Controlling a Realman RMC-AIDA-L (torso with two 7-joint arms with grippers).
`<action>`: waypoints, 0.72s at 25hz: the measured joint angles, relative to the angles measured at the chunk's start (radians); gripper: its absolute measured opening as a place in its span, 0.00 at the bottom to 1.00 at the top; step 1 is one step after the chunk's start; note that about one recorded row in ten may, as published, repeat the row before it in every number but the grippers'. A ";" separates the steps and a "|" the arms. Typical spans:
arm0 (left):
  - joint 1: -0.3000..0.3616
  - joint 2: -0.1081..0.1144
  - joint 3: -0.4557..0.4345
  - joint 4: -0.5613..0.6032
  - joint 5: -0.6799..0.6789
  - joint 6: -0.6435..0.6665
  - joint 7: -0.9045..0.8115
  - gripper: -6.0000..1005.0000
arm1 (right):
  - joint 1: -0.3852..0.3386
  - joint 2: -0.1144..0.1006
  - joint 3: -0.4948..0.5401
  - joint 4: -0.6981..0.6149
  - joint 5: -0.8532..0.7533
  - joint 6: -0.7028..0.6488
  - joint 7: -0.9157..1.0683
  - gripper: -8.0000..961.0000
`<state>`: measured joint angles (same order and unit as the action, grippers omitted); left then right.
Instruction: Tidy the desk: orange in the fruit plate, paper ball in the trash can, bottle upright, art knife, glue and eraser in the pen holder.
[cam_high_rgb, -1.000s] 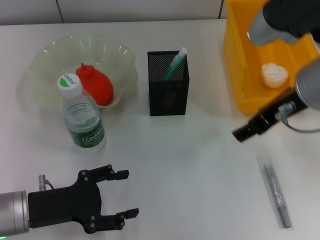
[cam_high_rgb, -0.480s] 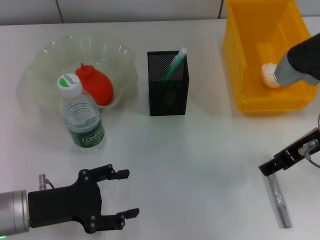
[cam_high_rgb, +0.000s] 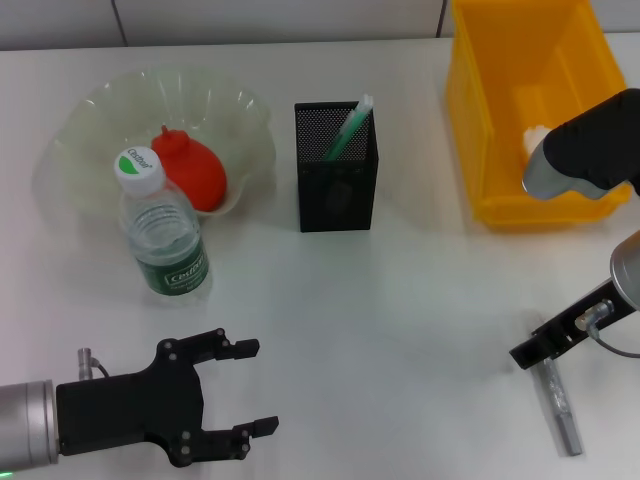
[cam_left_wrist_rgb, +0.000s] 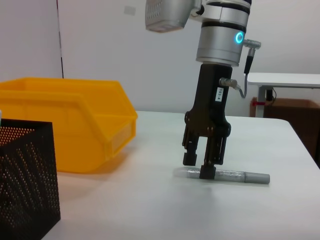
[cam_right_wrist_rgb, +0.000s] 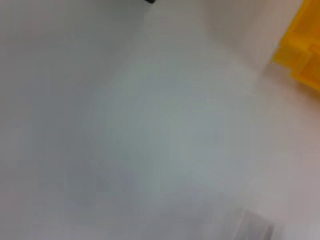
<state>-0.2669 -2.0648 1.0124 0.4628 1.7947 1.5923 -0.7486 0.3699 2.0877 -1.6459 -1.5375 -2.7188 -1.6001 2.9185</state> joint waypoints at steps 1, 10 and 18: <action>0.000 0.000 0.000 0.000 0.000 0.000 0.000 0.80 | 0.000 0.000 0.000 0.000 0.000 0.000 0.000 0.79; -0.004 0.000 0.000 0.000 0.000 0.000 0.000 0.80 | 0.009 -0.001 0.006 0.028 0.003 0.009 -0.006 0.47; -0.008 -0.001 0.000 -0.005 0.000 -0.001 0.000 0.80 | 0.022 -0.003 0.009 0.063 0.030 0.030 -0.041 0.21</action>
<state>-0.2745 -2.0659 1.0124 0.4583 1.7947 1.5909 -0.7486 0.3923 2.0843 -1.6371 -1.4741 -2.6890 -1.5697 2.8770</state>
